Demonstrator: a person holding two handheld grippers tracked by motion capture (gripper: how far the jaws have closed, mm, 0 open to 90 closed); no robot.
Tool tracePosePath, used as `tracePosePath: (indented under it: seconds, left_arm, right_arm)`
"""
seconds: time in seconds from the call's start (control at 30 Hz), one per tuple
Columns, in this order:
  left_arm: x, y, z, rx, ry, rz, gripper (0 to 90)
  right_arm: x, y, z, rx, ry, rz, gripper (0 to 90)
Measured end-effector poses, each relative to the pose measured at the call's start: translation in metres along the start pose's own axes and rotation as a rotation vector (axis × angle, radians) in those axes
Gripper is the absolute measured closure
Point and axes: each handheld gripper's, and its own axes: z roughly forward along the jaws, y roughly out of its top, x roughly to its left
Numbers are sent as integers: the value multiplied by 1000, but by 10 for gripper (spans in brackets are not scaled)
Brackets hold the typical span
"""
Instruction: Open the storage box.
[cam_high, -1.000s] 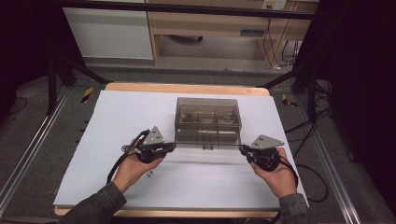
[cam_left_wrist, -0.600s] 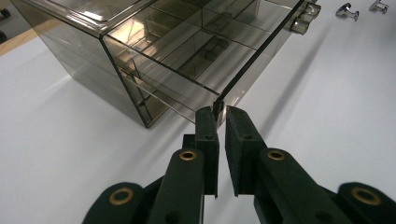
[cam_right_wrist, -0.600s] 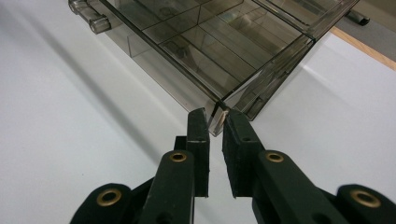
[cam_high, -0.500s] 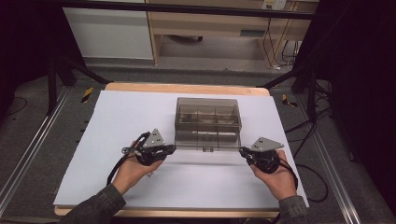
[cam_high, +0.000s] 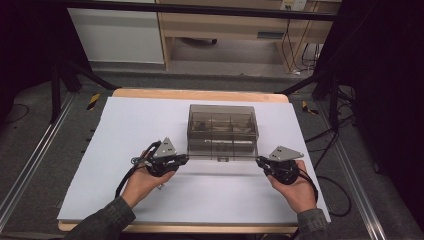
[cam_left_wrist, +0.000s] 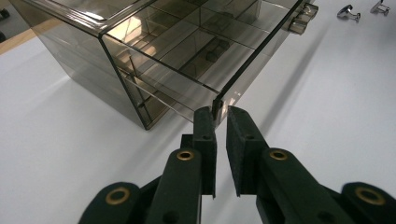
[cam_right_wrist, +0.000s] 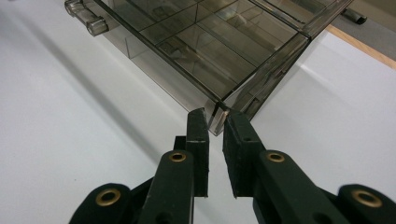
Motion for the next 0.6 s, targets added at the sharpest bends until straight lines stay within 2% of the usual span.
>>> tracePosePath:
  seconds: [0.1, 0.23, 0.3, 0.4, 0.47, 0.5, 0.57, 0.6]
  left_arm:
    - [-1, -1, 1, 4, -13, -4, 778]
    - [0, -4, -4, 21, 2, 14, 649]
    - [2, -6, -8, 47, 8, 21, 567]
    - [6, -9, -15, 79, 3, 26, 476]
    - [10, -11, -18, 107, 12, 23, 392]
    - [12, -13, -20, 118, 11, 22, 332]
    - [15, -15, -22, 142, 10, 24, 288]
    - [17, -16, -24, 154, 12, 27, 263]
  right_arm:
    - [0, -1, 1, -8, 8, 15, 752]
    - [3, 0, 1, 2, -23, 22, 536]
    - [5, 0, -3, 6, -38, 28, 490]
    - [13, -2, -10, -3, -107, 28, 388]
    - [19, -4, -13, -19, -149, 56, 325]
    - [24, -5, -14, -22, -164, 78, 276]
    - [32, -8, -13, -30, -167, 102, 199]
    - [36, -10, -13, -45, -175, 115, 194]
